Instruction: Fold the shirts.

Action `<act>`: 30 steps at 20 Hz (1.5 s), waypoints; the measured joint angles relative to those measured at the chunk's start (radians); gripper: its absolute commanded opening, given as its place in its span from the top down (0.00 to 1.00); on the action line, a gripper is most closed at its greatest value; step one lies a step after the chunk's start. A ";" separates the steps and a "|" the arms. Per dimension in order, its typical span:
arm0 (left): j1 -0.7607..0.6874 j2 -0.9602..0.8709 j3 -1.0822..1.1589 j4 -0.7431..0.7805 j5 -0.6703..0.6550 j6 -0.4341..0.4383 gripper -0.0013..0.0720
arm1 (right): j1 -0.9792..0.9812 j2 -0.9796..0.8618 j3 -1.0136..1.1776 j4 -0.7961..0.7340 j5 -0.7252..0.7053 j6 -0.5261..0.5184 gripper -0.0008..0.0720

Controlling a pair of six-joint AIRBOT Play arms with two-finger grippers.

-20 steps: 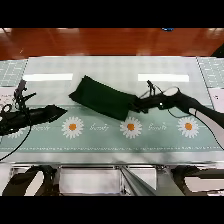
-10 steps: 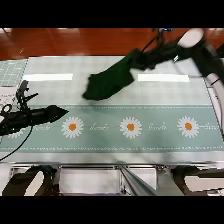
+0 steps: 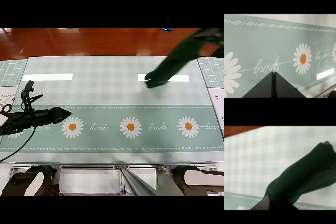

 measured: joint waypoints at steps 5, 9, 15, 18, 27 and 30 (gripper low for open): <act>-0.003 0.000 0.000 0.000 0.015 0.002 0.96 | -0.262 0.101 0.002 -0.037 0.147 0.027 0.96; -0.003 0.000 0.000 0.000 0.039 0.003 0.96 | -0.453 0.245 -0.154 -0.137 0.186 0.027 0.96; -0.004 -0.010 0.000 -0.001 0.082 -0.021 0.96 | -0.709 0.547 -0.637 -0.514 0.203 -0.023 0.96; -0.004 -0.013 0.000 0.000 0.108 -0.027 0.96 | -0.763 0.668 -0.852 -0.660 0.219 -0.024 0.41; 0.083 -0.126 0.118 0.003 0.185 0.003 0.96 | -0.793 0.692 -0.902 -0.708 0.235 -0.020 0.96; 0.177 -0.204 0.322 0.004 0.109 0.023 0.96 | -0.716 0.599 -0.711 -0.423 0.140 -0.055 0.96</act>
